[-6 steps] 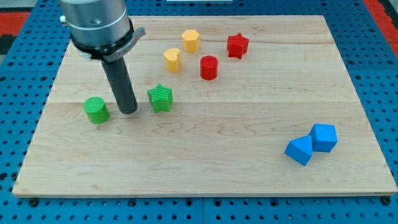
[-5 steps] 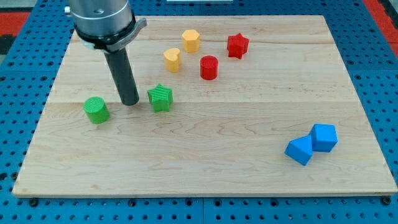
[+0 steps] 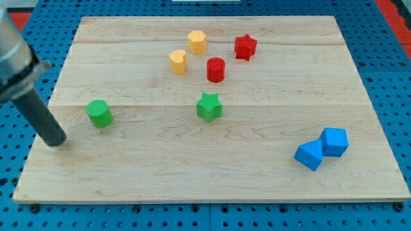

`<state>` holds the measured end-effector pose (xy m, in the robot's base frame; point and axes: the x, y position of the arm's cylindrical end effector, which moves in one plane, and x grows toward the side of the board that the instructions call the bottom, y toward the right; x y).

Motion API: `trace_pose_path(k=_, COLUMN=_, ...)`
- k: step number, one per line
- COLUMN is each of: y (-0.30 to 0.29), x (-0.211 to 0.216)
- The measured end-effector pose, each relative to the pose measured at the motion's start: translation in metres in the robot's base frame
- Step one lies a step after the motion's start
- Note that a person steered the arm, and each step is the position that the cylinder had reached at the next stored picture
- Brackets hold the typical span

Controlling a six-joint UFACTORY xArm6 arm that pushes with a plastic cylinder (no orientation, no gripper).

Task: Place the green circle to the top left of the green star

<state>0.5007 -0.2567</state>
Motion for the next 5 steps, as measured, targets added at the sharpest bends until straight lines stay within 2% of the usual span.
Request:
trace_pose_path(k=2, y=0.145, x=-0.031)
trace_pose_path(k=3, y=0.175, x=-0.044)
trace_pose_path(k=4, y=0.089, x=-0.044)
trace_pose_path(k=5, y=0.122, x=-0.056)
